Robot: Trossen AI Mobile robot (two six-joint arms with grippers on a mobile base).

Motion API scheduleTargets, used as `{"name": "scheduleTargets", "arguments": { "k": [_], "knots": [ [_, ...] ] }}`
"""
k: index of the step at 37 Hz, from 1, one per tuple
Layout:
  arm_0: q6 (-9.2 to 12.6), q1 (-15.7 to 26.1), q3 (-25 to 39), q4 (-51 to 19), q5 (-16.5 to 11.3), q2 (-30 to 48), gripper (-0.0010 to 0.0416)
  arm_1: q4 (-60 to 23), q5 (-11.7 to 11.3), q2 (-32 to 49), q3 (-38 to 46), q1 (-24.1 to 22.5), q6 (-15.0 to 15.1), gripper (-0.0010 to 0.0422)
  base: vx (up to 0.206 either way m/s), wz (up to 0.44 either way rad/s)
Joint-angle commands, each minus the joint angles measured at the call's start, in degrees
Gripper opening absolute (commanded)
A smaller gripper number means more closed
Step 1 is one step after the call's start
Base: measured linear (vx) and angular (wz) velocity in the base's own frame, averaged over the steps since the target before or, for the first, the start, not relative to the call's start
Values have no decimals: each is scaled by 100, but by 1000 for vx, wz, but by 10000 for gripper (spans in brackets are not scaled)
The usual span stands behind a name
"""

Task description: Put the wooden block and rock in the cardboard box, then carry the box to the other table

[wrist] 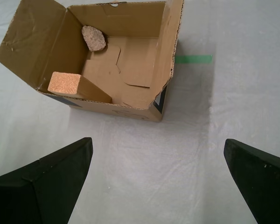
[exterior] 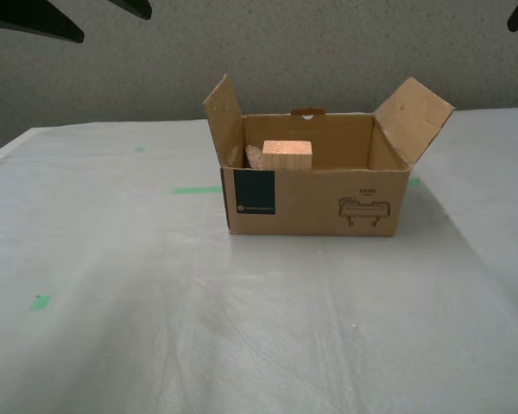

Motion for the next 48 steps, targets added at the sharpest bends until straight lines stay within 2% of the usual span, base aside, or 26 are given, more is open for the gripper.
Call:
{"name": "scheduleTargets", "arguments": {
  "k": [1,48],
  "knots": [
    [20,4,4,-2,24,0,394,9,-13,-2,7,-2,-17,398,0,0],
    [20,4,4,-2,24,0,394,9,-13,-2,7,-2,-17,398,0,0]
  ]
}}
